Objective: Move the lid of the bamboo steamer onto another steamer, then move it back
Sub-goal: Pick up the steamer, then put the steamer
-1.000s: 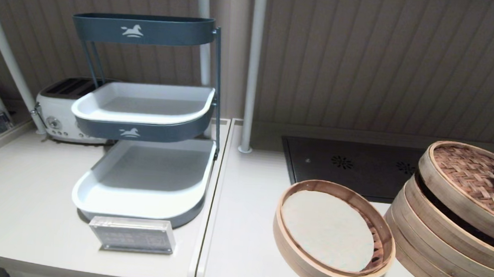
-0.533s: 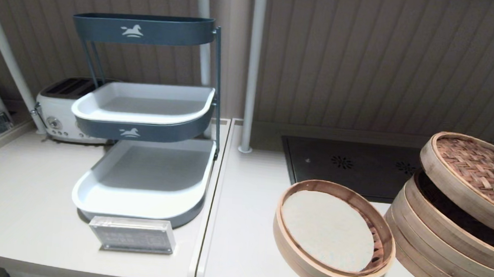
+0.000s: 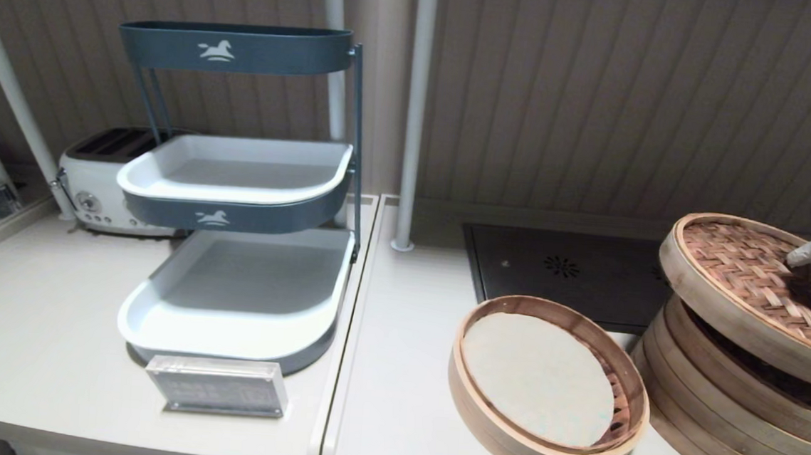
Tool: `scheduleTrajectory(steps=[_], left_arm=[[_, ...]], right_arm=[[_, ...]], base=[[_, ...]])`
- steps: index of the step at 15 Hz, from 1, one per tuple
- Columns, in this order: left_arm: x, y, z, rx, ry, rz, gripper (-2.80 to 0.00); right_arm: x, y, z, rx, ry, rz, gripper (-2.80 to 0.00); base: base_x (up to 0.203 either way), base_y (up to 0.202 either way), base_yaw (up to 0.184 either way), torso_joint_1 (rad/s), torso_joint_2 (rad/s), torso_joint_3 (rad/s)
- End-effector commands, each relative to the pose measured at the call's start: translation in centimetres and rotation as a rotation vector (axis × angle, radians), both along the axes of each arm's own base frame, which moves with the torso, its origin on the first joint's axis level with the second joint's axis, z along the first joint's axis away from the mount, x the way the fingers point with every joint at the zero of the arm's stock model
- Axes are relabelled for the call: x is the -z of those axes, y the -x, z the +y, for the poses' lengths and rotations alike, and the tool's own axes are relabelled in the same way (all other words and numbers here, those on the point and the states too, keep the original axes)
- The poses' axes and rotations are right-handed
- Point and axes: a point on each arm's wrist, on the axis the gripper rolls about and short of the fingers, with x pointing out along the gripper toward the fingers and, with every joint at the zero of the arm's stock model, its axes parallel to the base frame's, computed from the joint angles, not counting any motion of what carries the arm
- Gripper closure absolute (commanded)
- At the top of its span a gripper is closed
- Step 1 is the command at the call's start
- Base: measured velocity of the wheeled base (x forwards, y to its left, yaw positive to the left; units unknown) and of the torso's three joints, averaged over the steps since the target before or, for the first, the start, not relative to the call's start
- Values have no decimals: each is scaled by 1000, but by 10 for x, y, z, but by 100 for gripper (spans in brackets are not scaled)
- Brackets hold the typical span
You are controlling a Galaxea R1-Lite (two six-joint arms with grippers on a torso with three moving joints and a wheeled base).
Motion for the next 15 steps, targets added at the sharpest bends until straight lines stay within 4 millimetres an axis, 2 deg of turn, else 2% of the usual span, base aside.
scheduleTrajectory(steps=[1, 15], left_arm=[[8, -2, 0, 0, 0, 25, 0], [8, -2, 0, 0, 0, 25, 0]], right_arm=[[-2, -3, 13, -36, -5, -3, 0], [-2, -19, 122, -239, 0, 25, 0]], base=[[0, 0, 0, 0, 0, 0], [0, 0, 0, 0, 0, 0]])
